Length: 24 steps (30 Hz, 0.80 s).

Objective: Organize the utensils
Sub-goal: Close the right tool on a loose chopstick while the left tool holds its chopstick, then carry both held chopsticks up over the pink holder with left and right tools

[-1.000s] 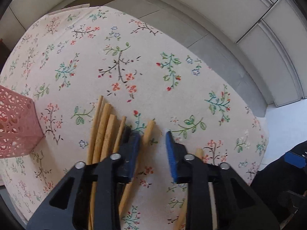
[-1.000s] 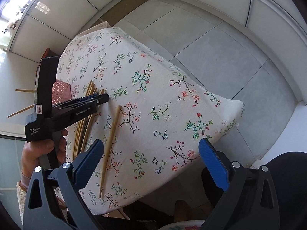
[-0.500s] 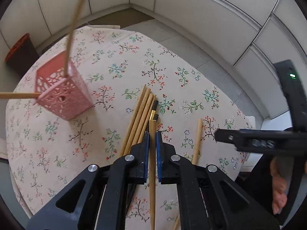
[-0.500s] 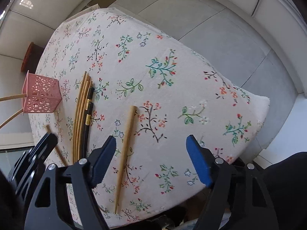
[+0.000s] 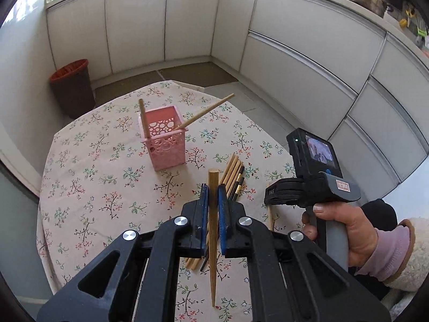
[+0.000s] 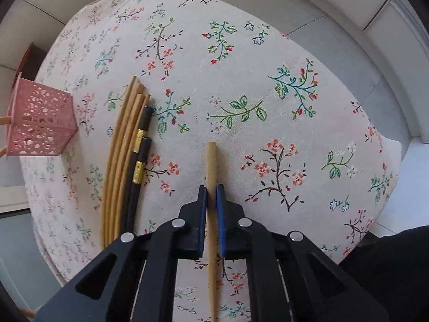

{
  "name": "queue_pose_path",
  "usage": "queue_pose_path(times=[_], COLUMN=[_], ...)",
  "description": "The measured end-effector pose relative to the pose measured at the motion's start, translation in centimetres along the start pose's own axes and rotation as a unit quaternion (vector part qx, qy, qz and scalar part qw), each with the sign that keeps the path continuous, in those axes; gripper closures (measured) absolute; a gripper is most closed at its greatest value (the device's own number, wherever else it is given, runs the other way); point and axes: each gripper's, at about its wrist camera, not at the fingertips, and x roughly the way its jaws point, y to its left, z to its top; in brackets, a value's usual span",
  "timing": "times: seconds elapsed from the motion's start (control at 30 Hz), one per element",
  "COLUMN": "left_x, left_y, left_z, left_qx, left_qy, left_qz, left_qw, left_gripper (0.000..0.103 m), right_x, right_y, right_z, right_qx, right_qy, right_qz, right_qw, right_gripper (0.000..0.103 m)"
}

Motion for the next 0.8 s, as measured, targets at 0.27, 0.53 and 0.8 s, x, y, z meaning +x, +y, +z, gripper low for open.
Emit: queue_pose_path(times=[0.27,0.53,0.8], left_x=[-4.3,-6.7,-10.6], left_y=[0.4,-0.5,-1.2], left_z=[-0.9,-1.6,1.0], left_qx=[-0.055,-0.075,-0.084], left_qy=[-0.056,-0.066,-0.106], left_qz=[0.007,0.027,0.034], left_qw=[0.9969,0.9946,0.9902], left_gripper=[0.097,0.097,0.097], right_x=[-9.3,-18.0,-26.3], right_y=[-0.8,0.4,1.1], right_z=[-4.0,-7.7,-7.9], right_qx=[-0.124,-0.236,-0.248], right_qy=[-0.105,-0.23,-0.288], right_qz=[0.093,0.158,0.203], right_qw=[0.982,0.931,0.902], right_gripper=[0.095,0.095,0.095])
